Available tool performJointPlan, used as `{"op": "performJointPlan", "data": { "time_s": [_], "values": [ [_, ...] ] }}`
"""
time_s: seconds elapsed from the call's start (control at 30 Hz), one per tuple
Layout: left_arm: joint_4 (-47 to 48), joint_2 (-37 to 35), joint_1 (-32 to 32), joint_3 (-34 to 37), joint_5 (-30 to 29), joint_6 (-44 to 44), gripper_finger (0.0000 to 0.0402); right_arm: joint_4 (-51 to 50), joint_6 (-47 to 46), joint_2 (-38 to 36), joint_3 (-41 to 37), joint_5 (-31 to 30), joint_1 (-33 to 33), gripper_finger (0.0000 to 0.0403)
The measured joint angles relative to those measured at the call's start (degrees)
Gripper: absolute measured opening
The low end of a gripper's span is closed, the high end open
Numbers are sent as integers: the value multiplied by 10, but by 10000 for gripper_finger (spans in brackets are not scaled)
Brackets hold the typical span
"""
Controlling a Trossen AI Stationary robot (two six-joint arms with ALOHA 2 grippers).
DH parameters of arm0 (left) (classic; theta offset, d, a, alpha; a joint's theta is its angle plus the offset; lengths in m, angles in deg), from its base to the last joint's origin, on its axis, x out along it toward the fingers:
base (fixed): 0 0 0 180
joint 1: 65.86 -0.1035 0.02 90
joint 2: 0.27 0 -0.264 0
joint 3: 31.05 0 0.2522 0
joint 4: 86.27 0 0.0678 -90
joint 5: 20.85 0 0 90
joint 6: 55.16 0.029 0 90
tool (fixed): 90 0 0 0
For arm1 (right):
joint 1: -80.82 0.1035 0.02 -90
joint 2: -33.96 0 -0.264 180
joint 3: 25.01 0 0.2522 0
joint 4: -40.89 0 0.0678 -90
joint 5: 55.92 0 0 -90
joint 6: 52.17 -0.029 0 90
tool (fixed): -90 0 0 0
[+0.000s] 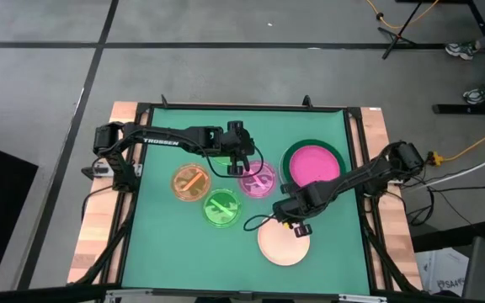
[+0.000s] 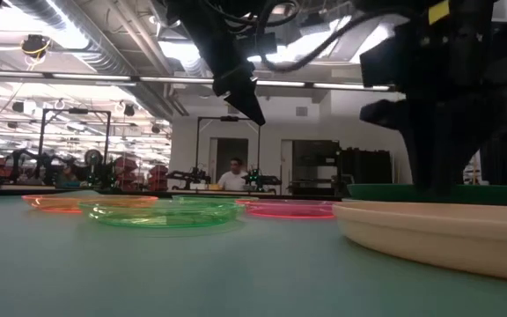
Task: Stack plastic plates
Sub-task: Stack the white plate on top of the pink plate
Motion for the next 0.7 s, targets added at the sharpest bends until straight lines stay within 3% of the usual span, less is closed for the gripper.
{"op": "performJointPlan", "data": {
  "time_s": [0.7],
  "values": [
    [-1, 0, 0, 0, 0, 5, 80, 4, -76, 36, 0, -9, 0, 72]
  ]
}}
